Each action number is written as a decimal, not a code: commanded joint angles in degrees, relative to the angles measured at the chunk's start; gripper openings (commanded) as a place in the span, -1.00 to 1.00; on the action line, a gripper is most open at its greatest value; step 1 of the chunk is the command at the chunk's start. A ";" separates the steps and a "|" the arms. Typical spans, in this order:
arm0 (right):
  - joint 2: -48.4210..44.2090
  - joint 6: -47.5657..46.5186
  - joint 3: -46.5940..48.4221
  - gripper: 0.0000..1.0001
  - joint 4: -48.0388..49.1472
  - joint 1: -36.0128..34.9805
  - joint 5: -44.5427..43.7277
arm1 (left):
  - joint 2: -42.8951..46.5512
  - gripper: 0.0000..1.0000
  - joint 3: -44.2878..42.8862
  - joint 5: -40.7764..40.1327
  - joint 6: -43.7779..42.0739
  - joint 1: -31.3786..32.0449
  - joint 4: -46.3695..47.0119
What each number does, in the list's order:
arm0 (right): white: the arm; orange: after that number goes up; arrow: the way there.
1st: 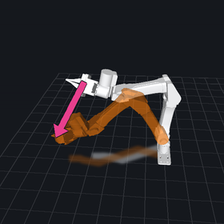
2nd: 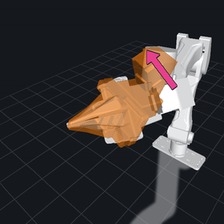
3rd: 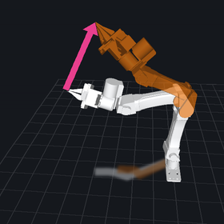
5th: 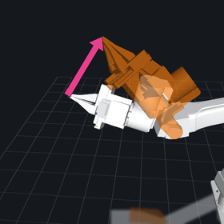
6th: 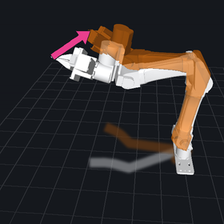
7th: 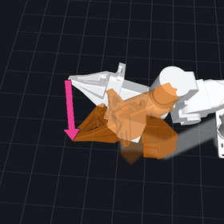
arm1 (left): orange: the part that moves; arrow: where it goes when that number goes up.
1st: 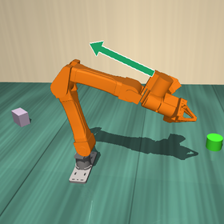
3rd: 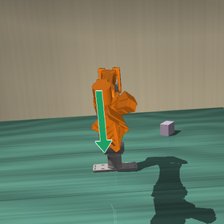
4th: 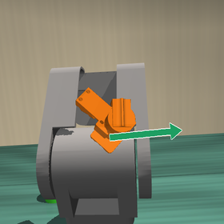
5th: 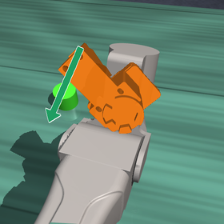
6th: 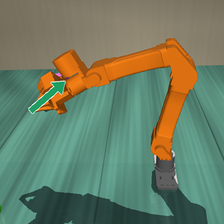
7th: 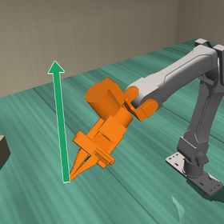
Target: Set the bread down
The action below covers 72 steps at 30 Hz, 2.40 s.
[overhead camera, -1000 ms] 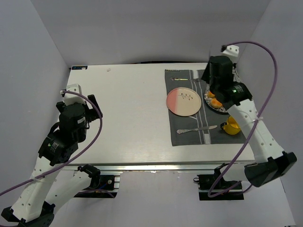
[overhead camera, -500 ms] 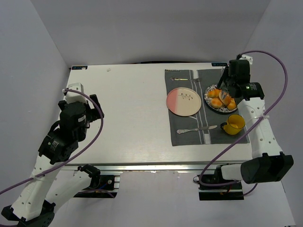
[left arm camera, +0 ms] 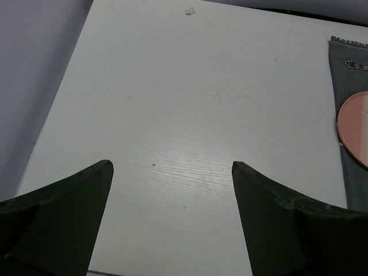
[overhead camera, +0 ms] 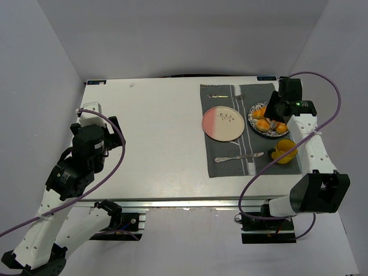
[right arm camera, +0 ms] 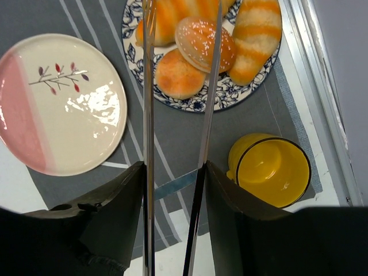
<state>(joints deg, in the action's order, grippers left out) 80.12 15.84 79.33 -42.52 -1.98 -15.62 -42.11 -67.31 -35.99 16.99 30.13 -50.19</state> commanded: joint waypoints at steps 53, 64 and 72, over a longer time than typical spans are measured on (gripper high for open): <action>-2.78 1.38 3.47 -0.33 -1.95 -9.51 7.89 | 1.06 0.91 0.07 1.18 1.99 0.28 1.50; 6.53 4.82 1.44 -0.33 2.97 -18.85 1.21 | 1.15 0.90 -0.98 0.57 2.25 0.28 0.28; 11.55 4.99 1.88 -0.35 3.32 -19.82 -3.36 | 1.76 0.90 0.16 0.22 2.69 0.28 0.10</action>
<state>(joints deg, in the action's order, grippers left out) 91.22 20.01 80.51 -41.78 -21.23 -15.14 -40.75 -67.13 -35.38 19.18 30.13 -49.80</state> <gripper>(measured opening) 0.414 0.951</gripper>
